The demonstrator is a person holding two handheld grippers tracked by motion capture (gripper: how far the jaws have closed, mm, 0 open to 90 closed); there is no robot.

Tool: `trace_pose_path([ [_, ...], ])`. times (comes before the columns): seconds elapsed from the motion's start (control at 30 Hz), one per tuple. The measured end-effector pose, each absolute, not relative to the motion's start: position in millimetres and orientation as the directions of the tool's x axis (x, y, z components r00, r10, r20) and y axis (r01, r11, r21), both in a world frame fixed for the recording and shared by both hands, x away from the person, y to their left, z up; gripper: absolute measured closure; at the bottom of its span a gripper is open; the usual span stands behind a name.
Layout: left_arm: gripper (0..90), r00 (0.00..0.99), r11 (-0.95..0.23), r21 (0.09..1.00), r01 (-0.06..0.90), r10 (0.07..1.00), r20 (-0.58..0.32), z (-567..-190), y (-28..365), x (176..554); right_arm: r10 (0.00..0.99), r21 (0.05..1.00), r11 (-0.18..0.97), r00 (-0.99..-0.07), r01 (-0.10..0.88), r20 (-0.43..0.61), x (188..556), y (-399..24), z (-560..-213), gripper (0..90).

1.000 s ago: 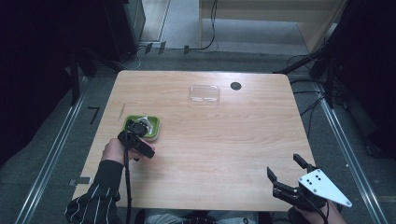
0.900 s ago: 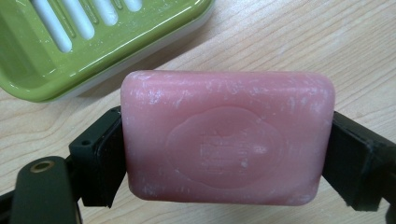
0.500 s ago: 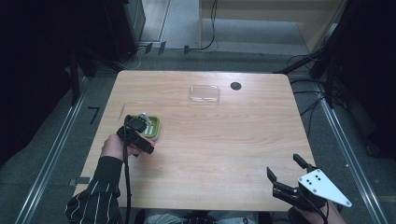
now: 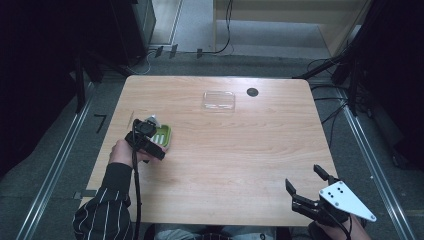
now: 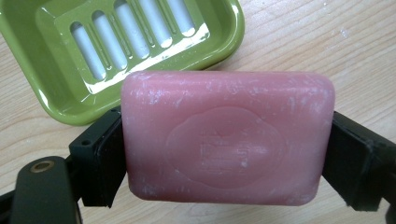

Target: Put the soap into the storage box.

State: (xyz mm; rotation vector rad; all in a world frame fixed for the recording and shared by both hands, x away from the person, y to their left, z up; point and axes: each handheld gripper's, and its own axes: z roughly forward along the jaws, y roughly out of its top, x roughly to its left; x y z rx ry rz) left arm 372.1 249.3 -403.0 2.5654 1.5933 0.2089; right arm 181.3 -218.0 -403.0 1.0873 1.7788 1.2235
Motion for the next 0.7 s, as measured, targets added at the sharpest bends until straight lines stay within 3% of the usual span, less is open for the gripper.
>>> trace_pose_path([
  [0.7, 13.6, 0.388, -0.387, 0.203, 0.899, 0.921, 0.039, -398, 259, 389, 0.915, 0.952, 0.193, -0.394, 0.239, -0.087, 181, -219, -403, 13.6],
])
